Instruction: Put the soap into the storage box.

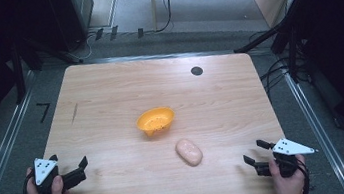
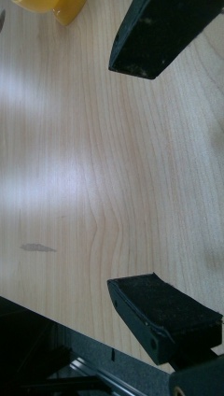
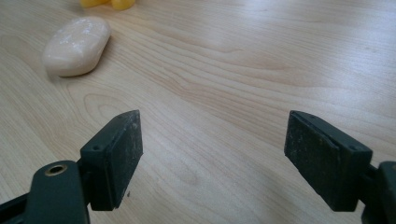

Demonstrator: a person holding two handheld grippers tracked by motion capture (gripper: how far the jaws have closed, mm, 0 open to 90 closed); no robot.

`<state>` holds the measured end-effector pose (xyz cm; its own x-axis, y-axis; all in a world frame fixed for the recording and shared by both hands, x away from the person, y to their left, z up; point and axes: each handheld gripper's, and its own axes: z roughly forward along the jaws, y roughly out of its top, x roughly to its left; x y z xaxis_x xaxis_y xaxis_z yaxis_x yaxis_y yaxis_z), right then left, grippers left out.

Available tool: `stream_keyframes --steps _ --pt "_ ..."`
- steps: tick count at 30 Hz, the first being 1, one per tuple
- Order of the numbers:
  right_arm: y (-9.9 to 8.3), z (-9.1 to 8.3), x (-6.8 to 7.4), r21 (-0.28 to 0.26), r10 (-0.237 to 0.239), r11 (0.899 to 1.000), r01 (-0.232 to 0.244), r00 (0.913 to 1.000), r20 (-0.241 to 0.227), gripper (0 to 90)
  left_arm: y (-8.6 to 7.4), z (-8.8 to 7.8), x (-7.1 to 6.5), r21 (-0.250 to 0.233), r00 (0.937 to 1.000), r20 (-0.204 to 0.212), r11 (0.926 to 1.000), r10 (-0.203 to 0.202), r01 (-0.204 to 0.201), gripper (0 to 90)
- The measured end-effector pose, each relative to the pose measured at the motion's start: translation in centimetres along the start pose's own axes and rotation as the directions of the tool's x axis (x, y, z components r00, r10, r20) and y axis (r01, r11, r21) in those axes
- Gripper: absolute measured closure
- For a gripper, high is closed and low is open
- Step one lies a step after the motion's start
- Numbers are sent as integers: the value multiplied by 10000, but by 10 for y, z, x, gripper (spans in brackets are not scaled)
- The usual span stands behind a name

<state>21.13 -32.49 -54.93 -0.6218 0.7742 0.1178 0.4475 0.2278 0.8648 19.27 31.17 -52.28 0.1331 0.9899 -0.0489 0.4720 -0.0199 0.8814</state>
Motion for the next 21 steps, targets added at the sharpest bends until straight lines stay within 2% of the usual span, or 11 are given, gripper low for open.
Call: stream_keyframes --steps 3,4,5,6,7,11,12,15,16,18,21 --pt "0 1 1 116 -85 9999 85 9999 -56 220 1 1 -1 190 10000 18 9998 93 -94 6" --pt "0 1 1 116 -85 9999 85 9999 -56 220 1 2 -2 286 9997 -33 9993 239 -238 6" --pt "0 1 2 319 -65 9995 68 9999 -86 232 1 3 -5 385 9983 -331 9982 478 -466 39" --pt "0 1 2 319 -65 9995 68 9999 -86 232 1 3 -5 385 9983 -331 9982 478 -466 54" --pt "1 1 3 545 -158 9984 171 9996 -234 237 1 4 -8 417 9965 -478 9969 687 -667 56" --pt "4 2 7 965 -381 9945 398 9991 -195 236 1 4 -9 527 9960 -467 9959 765 -740 56" --pt "7 1 8 1102 -404 9931 406 9992 -43 236 1 5 -9 540 9958 -477 9957 779 -753 56" --pt "10 2 10 1251 -363 9915 362 9993 -11 237 1 5 -9 588 9955 -509 9953 798 -767 56" --pt "15 4 12 1555 -679 9855 677 9977 -39 238 1 5 -10 583 9955 -511 9953 797 -767 56" --pt "18 5 14 1670 -815 9827 806 9967 -16 239 1 5 -10 608 9954 -510 9951 809 -778 56" --pt "25 8 19 2109 -1164 9705 1172 9931 -161 243 2 5 -9 641 9958 -463 9951 784 -754 56"
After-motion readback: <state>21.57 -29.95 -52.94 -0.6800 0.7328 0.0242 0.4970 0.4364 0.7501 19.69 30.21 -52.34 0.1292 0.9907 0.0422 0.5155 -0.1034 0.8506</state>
